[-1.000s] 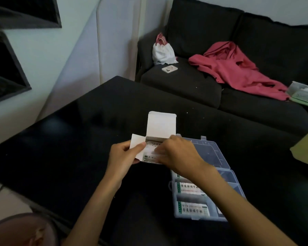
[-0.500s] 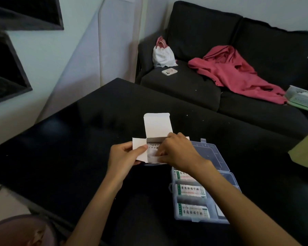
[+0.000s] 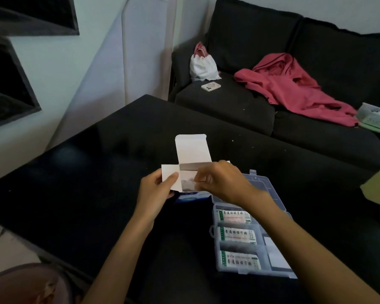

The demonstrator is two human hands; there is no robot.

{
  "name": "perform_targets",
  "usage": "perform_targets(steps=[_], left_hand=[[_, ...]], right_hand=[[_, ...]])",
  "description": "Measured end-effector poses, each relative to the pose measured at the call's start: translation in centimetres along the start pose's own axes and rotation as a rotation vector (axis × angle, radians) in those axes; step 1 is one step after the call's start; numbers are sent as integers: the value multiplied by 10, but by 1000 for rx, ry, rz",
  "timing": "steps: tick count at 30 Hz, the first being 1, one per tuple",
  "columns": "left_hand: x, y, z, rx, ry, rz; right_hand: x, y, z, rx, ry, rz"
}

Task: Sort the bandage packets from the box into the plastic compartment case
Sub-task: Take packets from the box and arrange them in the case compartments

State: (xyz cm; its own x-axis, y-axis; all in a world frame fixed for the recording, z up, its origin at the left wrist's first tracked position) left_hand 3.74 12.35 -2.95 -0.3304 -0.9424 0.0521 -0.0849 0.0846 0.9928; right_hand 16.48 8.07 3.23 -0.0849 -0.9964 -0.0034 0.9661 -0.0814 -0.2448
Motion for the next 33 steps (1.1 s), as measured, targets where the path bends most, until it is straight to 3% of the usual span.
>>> perform_targets(steps=[9, 14, 20, 25, 33], left_hand=[[1, 0, -1, -43, 20, -11], [-2, -4, -1, -103, 11, -2], [-6, -7, 4, -95, 45, 18], [-6, -8, 0, -133, 20, 13], [-8, -6, 3, -122, 51, -11]], right_hand=[[-20, -1, -13, 168, -58, -51], [-14, -3, 0, 157, 8, 14], [-6, 5, 14, -142, 100, 12], [-10, 9, 8, -235, 84, -22], [-12, 32, 27, -725, 210, -248]])
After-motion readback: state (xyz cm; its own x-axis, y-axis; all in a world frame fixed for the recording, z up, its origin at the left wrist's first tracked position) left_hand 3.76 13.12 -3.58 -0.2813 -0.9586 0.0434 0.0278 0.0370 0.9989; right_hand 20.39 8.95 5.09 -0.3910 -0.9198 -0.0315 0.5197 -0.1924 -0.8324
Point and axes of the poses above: each hand's wrist, its own x-axis away from the middle knuckle, its own z-axis out of the back of the hand, y = z × x, the point moved 10 cm from there along -x, towards the middle knuckle, and after that the axes turned 5 degrees about -z, right-handed, at the moved point
